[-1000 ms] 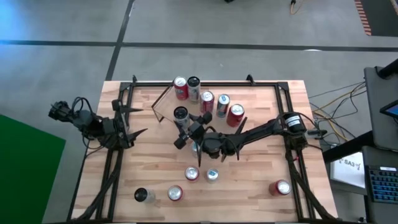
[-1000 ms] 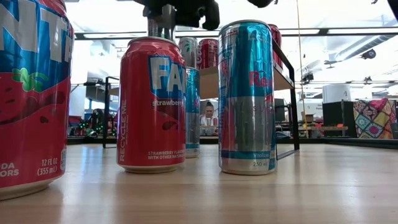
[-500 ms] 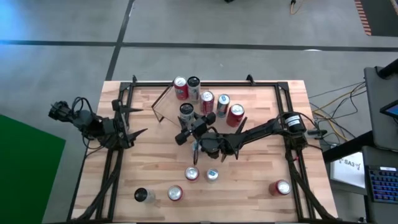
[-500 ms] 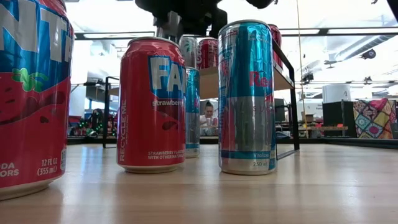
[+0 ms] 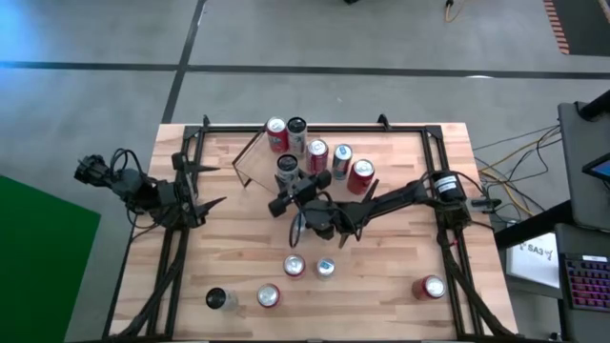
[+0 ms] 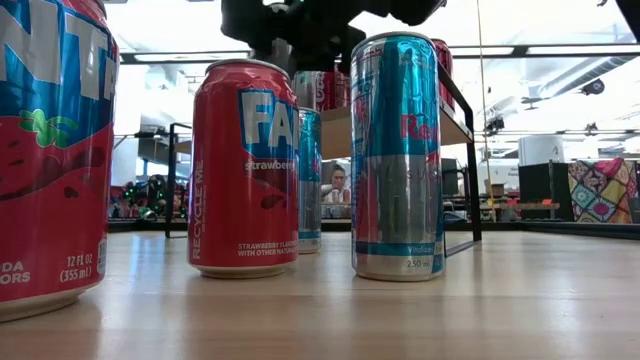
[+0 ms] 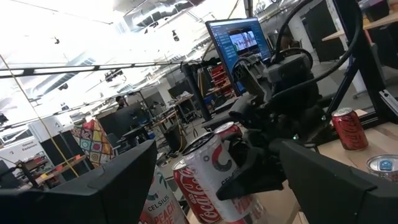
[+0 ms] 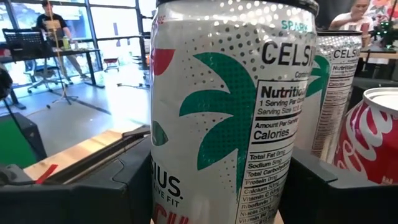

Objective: Place canned beverage on shelf
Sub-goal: Put the white/pink soda can on the shelf, align with the other white pink soda can

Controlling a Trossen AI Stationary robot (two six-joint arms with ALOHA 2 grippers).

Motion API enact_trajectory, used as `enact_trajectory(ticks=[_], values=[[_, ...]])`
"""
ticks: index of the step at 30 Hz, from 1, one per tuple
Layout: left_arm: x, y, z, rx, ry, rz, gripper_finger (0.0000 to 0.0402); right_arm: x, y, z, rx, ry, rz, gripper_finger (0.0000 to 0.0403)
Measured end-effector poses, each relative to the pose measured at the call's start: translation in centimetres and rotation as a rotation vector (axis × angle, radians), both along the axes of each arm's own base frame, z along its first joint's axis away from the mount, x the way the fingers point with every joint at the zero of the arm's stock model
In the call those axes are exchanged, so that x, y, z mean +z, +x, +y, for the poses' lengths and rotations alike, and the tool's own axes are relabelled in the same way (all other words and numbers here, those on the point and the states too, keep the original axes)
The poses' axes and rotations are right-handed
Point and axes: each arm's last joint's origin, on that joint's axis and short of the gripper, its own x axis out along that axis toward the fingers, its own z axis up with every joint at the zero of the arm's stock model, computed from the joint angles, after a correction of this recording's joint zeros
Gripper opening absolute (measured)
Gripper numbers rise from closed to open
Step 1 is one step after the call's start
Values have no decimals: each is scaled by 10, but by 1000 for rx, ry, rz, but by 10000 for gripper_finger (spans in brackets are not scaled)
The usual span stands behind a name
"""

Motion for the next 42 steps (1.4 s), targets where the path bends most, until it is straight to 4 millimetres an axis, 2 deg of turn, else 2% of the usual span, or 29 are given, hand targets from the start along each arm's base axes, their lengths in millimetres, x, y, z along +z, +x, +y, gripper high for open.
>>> enact_trajectory(ticks=[32, 42], values=[[0, 0, 0, 0, 0, 1, 327, -8, 1, -11, -23, 1, 72, 251], [-1, 0, 0, 0, 4, 8, 327, -9, 1, -12, -26, -2, 85, 312]])
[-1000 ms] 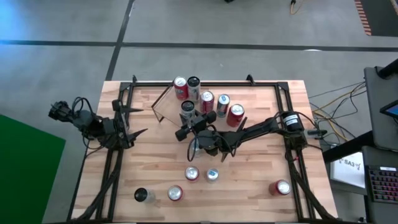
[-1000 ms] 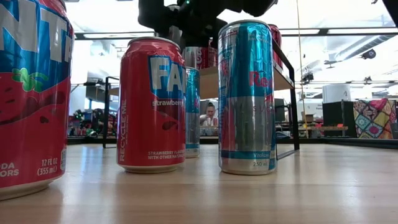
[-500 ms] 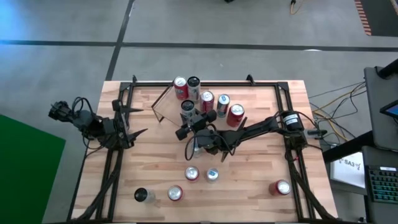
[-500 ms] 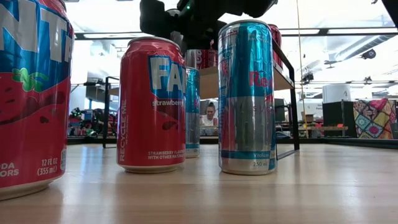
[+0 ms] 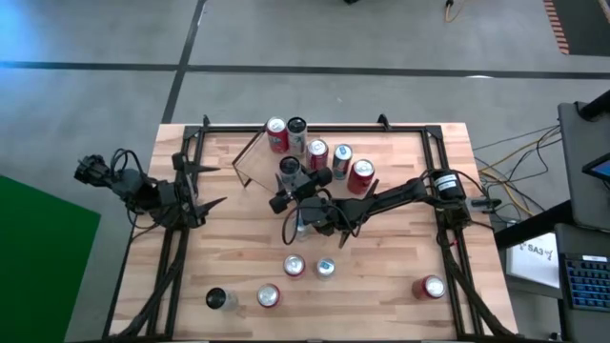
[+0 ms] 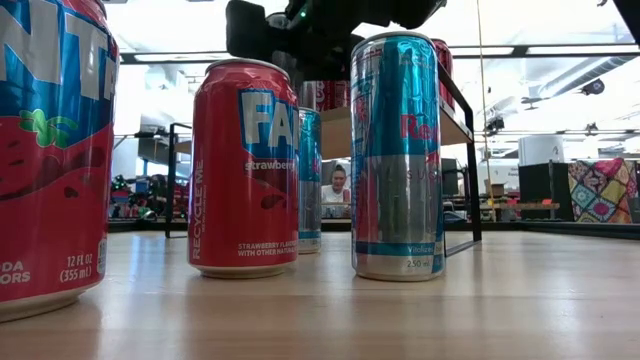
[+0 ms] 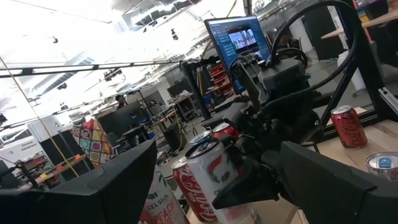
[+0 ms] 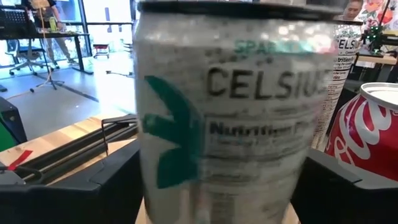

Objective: Place canned beverage on shelf
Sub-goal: Put the white/pink soda can on the shelf, align with the other white pink soda can

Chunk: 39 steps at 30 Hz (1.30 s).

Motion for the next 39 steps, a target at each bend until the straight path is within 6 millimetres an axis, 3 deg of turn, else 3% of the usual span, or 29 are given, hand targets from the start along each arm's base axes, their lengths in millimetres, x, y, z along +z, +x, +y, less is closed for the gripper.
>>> enact_trajectory(ticks=[11, 39], values=[[0, 0, 0, 0, 0, 0, 327, 2, 1, 1, 4, -27, 48, 333], [-1, 2, -1, 0, 3, 8, 327, 42, 6, 20, -6, -120, 94, 336]])
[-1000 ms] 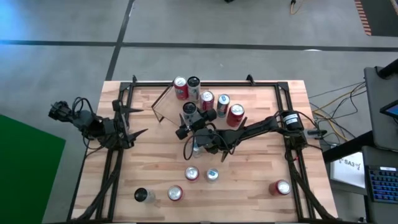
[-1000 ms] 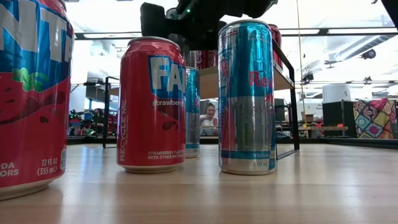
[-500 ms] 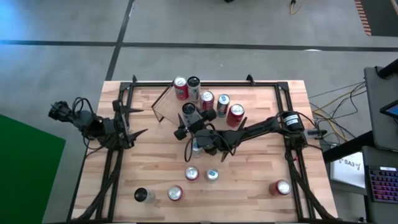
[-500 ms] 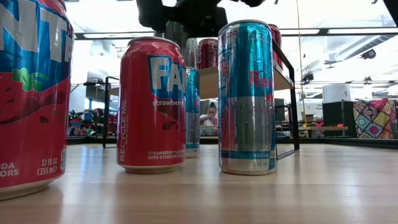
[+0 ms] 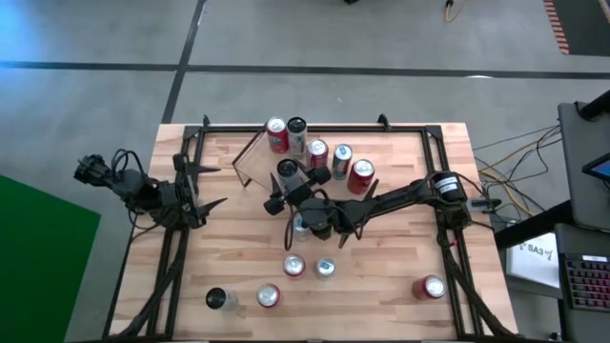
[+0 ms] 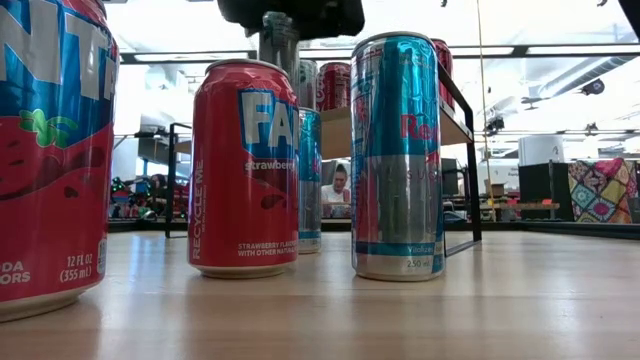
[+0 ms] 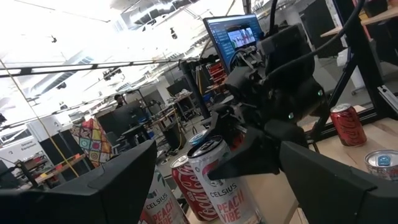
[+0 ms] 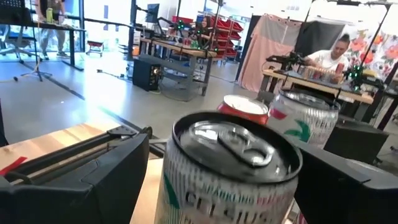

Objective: Place canned beverage on shelf
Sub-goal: Put the white/pink soda can on the shelf, align with the other white pink soda can

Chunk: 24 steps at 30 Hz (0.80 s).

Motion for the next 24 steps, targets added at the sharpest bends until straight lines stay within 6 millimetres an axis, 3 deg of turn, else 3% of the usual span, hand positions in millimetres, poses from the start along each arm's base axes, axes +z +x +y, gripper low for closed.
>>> enact_trajectory(ticks=[24], values=[[0, 0, 0, 0, 0, 0, 327, 41, 2, 11, -2, -99, 72, 336]])
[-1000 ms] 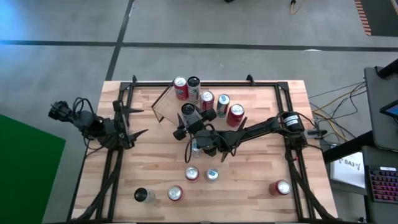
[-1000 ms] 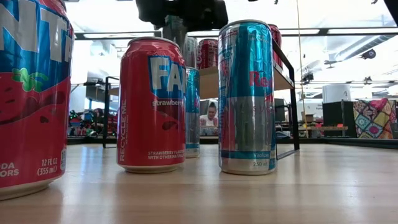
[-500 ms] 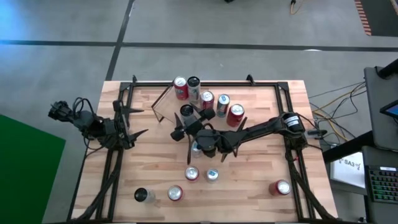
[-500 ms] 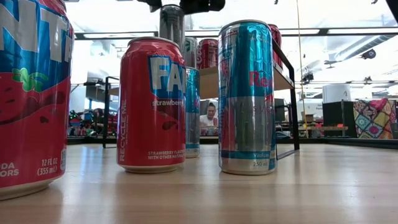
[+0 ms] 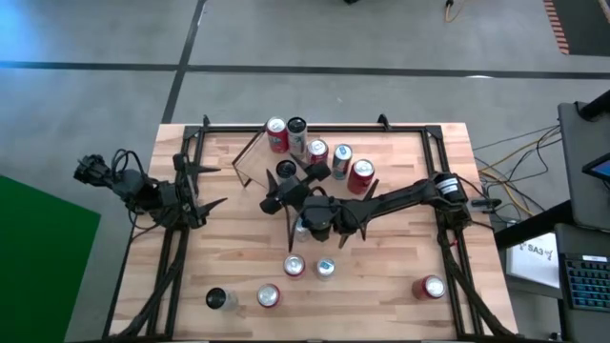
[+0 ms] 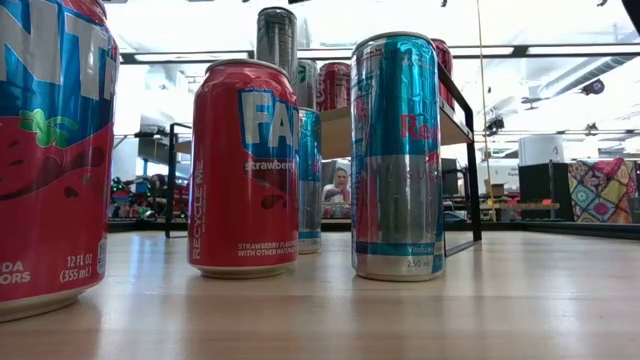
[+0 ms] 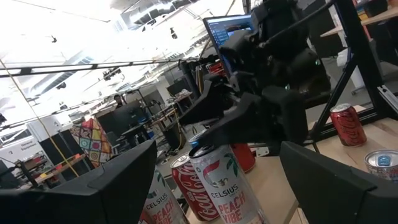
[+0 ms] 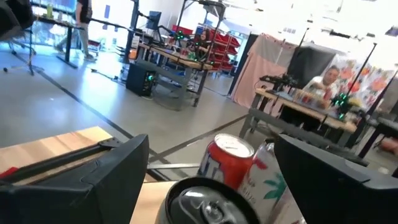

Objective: Place canned beverage on shelf
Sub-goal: Put the white/pink soda can on the shelf, align with the other white pink soda can

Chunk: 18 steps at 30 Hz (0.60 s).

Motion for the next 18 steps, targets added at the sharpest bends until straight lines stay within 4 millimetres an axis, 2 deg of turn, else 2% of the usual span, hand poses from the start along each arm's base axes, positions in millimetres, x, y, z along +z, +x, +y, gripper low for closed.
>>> enact_trajectory(ticks=[5, 10, 14, 18], values=[[0, 0, 0, 0, 0, 0, 327, 19, -2, 12, 14, -66, 62, 336], [0, 0, 0, -3, 0, -2, 327, 39, -7, 34, 51, -134, 126, 321], [0, 2, -1, -5, -2, -1, 327, 51, -13, 52, 88, -165, 178, 291], [0, 3, -2, -6, 2, 6, 327, 56, -16, 63, 125, -145, 217, 239]])
